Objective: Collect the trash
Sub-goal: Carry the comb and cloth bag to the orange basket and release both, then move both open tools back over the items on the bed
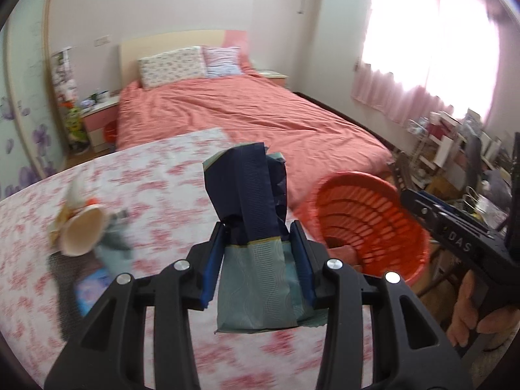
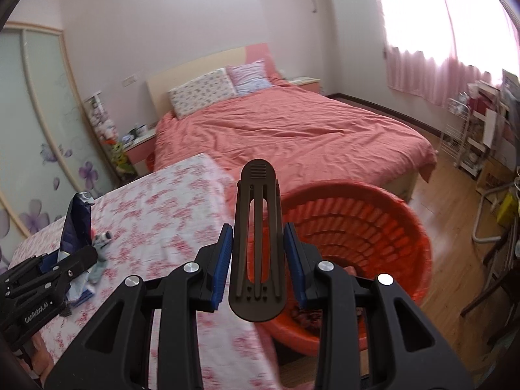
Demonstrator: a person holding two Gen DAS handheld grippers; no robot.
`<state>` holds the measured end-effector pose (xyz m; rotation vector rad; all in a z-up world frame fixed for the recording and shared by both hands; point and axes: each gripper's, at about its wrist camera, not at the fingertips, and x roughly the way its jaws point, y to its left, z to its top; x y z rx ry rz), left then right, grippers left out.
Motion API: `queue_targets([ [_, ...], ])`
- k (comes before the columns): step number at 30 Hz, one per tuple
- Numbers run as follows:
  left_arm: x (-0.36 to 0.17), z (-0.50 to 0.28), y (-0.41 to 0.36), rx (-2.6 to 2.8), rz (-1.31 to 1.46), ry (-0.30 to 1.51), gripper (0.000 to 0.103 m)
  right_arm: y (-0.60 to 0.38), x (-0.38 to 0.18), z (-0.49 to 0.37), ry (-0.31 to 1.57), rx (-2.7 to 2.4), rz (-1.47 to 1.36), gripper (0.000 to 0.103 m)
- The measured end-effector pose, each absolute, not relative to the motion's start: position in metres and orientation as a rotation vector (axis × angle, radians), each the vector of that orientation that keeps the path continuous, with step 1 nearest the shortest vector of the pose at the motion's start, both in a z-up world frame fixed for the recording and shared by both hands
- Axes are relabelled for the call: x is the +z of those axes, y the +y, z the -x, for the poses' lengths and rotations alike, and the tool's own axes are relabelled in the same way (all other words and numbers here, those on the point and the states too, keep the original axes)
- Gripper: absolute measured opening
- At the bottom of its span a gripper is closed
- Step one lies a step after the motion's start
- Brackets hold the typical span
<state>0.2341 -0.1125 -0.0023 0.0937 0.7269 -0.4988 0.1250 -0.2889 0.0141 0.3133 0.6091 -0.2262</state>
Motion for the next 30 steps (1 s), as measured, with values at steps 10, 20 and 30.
queue_targets([
  [10, -0.022, -0.238, -0.221, -0.690, -0.139, 0.753, 0.040, -0.350, -0.005, -0.122, 0.610, -0.306, -0.405, 0.033],
  [20, -0.053, -0.263, -0.247, -0.644, -0.157, 0.818, 0.063, -0.378, -0.031, -0.129, 0.649, -0.335, -0.481, 0.040],
  [30, -0.053, -0.247, -0.141, -0.430, -0.188, 0.776, 0.065, -0.331, -0.024, -0.125, 0.673, -0.312, -0.342, 0.047],
])
